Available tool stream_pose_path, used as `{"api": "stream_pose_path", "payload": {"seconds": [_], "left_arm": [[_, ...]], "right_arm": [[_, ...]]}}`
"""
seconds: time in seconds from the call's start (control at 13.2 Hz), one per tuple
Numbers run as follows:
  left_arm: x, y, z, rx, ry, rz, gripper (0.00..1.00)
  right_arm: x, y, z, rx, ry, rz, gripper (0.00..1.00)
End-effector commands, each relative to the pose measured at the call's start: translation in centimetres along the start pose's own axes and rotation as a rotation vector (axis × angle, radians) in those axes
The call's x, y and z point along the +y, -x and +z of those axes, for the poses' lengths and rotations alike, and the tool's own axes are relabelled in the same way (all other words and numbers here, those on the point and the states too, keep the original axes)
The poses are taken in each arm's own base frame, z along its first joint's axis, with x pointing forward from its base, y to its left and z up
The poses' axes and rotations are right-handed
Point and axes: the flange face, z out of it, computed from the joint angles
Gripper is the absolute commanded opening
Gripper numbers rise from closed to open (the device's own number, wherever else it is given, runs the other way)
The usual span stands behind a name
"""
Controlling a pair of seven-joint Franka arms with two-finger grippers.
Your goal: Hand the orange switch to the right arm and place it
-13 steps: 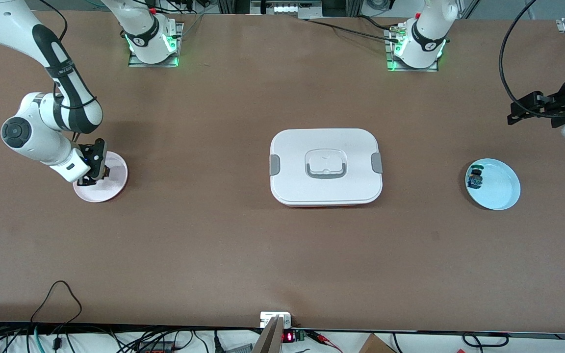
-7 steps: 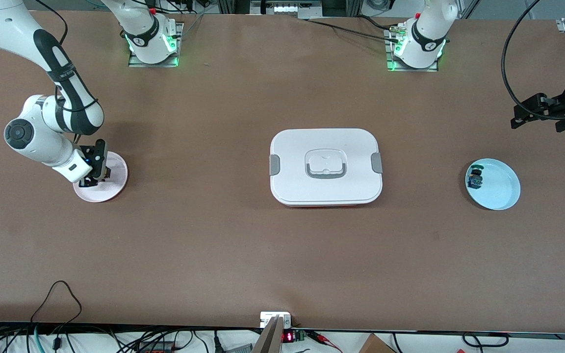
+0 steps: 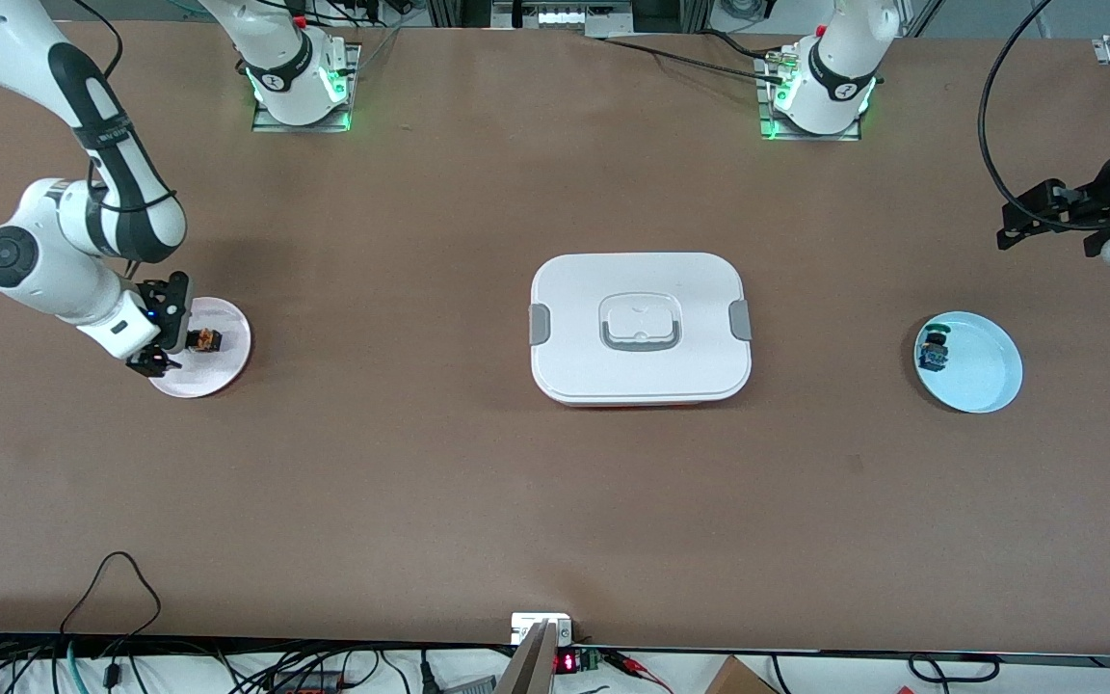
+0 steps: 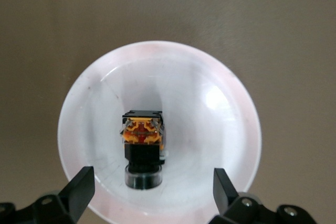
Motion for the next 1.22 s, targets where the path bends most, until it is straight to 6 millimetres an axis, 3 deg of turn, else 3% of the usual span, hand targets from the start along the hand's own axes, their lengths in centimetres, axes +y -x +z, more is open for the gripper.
{"api": "stream_pose_path", "payload": {"seconds": [0.0, 0.3, 0.46, 0.76, 0.91, 1.14], "left_arm": [[-0.2, 0.8, -0.3, 0.016, -0.006, 0.015, 1.0], [-0.3, 0.7, -0.5, 0.019, -0.006, 0.015, 1.0], [-0.2, 0.7, -0.5, 0.019, -0.007, 0.017, 1.0], [-0.2, 0.6, -0.4, 0.018, -0.007, 0.017, 1.0], [-0.2, 0.6, -0.5, 0.019, -0.007, 0.017, 1.0], [-0.3, 0.6, -0.4, 0.018, -0.007, 0.015, 1.0]], "right_arm": [[1.5, -0.3, -5.2, 0.052, -0.011, 0.029, 1.0], [4.4, -1.6, -13.1, 0.115, 0.06, 0.097, 1.0], [5.2, -3.9, -16.4, 0.132, 0.08, 0.099, 1.0], [5.3, -7.0, -21.3, 0.204, 0.077, 0.329, 1.0], [4.8, -7.9, -22.6, 0.241, 0.029, 0.525, 1.0], [3.4, -8.4, -22.5, 0.238, -0.137, 0.833, 1.0]]}}
